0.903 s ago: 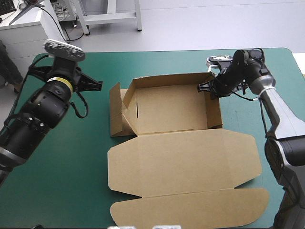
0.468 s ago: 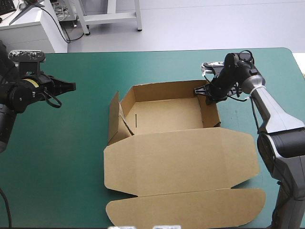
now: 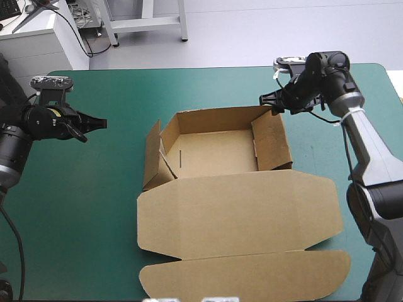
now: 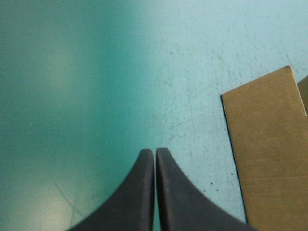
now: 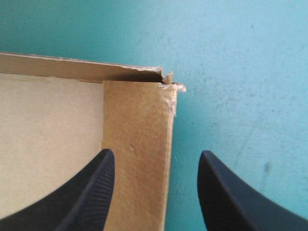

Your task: Fold the box

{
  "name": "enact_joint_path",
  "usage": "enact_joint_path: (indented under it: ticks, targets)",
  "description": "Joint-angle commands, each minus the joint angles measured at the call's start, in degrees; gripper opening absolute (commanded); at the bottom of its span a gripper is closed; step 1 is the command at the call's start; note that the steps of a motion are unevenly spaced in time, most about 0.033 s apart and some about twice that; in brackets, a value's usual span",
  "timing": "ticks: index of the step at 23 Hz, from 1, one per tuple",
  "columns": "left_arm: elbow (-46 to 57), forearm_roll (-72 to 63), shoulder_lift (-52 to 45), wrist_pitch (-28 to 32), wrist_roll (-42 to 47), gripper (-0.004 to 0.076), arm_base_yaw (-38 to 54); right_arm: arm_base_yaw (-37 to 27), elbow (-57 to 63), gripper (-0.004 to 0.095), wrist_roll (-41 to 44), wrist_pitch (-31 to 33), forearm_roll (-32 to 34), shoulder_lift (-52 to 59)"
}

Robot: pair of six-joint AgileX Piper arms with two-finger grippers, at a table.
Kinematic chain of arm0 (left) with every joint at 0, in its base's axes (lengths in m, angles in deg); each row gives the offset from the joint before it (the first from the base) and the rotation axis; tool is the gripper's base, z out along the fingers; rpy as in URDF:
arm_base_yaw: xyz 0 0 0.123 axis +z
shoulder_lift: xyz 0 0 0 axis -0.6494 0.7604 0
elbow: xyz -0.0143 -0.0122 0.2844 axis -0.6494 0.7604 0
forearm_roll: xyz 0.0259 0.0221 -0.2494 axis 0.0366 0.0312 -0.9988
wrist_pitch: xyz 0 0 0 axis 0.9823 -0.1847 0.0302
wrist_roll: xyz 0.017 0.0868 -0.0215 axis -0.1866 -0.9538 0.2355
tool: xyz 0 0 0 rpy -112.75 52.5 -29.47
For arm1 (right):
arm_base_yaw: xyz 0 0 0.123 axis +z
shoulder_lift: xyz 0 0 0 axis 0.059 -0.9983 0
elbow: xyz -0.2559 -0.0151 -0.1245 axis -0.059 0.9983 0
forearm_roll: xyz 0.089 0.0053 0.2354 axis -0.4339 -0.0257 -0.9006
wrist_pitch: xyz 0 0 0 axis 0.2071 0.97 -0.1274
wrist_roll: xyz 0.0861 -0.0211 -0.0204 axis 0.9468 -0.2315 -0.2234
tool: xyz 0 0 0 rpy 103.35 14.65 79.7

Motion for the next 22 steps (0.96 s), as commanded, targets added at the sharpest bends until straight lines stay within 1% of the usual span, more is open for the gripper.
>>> enact_joint_path:
  ticks: [1, 4, 8, 10, 13, 15, 17, 20, 22]
  targets:
    - [-1.55, -0.44, -1.67, 2.63, -0.12, -0.0006, -0.05, -0.21, -2.15, 0.0492, 0.51, 0.54, 0.00, 7.89]
    - [-1.55, -0.44, -1.67, 2.63, -0.12, -0.0006, -0.05, -0.21, -0.70, 0.0496, 1.89, 0.54, -0.29, 11.52]
    - [-1.55, -0.71, -1.67, 2.63, -0.12, -0.0006, -0.05, -0.21, 7.34, 0.0607, 1.87, 0.54, 1.43, 16.86]
    - [-1.55, -0.87, -1.67, 2.63, -0.12, -0.0006, -0.05, -0.21, 10.93, 0.0621, 1.62, 0.54, 1.59, 17.96]
    - [-1.55, -0.87, -1.65, 2.13, -0.12, -0.0006, -0.05, -0.21, 11.48, 0.0621, 1.62, 0.34, 0.61, 17.61]
    - [-1.55, -0.87, -1.55, 1.60, -0.12, -0.0006, -0.05, -0.21, 11.48, 0.0621, 2.03, -3.66, 0.75, 16.86]
    - [-1.55, -0.98, -1.55, 0.53, -0.12, -0.0006, -0.05, -0.21, 11.48, 0.0621, 2.08, -4.48, -0.05, 15.15]
    - [-1.55, -1.40, -1.55, 0.41, -0.12, -0.0008, -0.05, -0.21, 11.48, 0.0621, 1.35, -1.94, -0.48, 12.11]
    - [-1.55, -2.27, -1.55, 0.38, -0.12, -0.0008, -0.05, -0.21, 11.48, 0.0621, 1.04, -0.07, -0.95, 8.17]
